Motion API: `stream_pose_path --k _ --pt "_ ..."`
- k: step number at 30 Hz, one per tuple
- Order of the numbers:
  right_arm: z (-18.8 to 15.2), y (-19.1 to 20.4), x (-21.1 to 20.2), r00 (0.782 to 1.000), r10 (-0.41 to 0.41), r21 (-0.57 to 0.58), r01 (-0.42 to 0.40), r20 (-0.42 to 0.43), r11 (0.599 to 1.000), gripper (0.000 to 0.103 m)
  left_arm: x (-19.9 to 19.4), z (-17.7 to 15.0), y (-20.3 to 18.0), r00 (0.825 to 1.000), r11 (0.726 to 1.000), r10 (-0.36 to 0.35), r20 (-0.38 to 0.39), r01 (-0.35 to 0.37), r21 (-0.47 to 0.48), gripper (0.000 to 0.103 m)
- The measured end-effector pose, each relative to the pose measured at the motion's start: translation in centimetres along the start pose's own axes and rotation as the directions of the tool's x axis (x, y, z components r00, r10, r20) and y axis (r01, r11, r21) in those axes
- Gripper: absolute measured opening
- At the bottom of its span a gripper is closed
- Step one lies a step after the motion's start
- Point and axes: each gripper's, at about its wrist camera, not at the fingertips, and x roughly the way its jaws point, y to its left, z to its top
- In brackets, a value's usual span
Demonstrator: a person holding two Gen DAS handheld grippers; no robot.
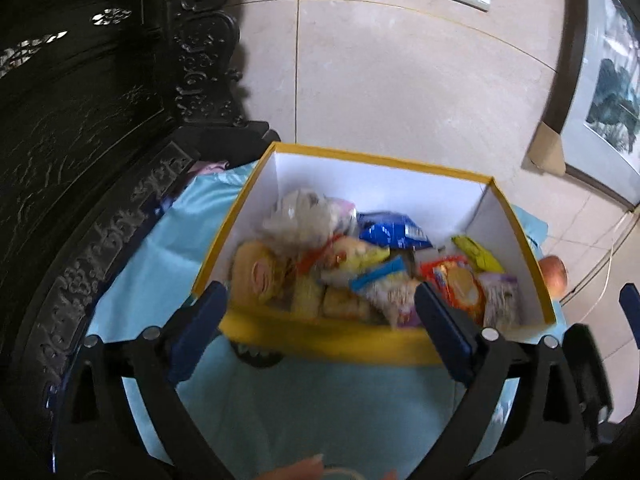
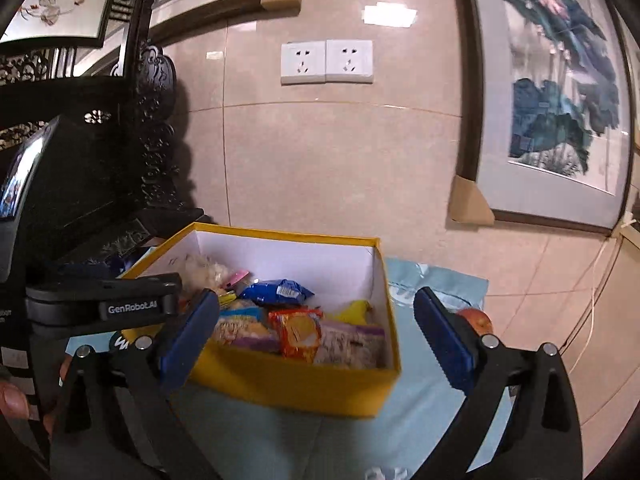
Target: Organize snacks
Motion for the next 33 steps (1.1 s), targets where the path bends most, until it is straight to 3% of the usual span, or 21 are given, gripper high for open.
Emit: stream_pose_path --k 8,16,23,33 --pt "-2.4 -0.4 -4.4 1.000 -0.008 0.047 0.008 0.002 0.999 0.100 -4.0 -3.6 1.0 1.000 1.000 -0.009 0.021 0.009 0.025 0.100" --pt "-3.8 0.2 -6.0 0.999 -0.030 0.061 0.032 -0.035 0.998 0.102 -7.7 -6.1 1.4 0.998 0.999 -0.019 0.060 0.016 0.041 0.101" --pt "-4.3 0.3 -7.2 0.999 -0.029 0.081 0.032 -0.036 0.996 0.102 -10.3 -7.8 1.7 0.988 0.999 0.007 0.153 -0.014 0.042 0.101" --pt "-4.6 0.4 -7.8 0.999 -0.019 0.096 0.022 -0.036 0.995 0.102 -10.7 -9.1 2.4 0.995 0.999 0.028 0.092 -0.031 0.037 0.101"
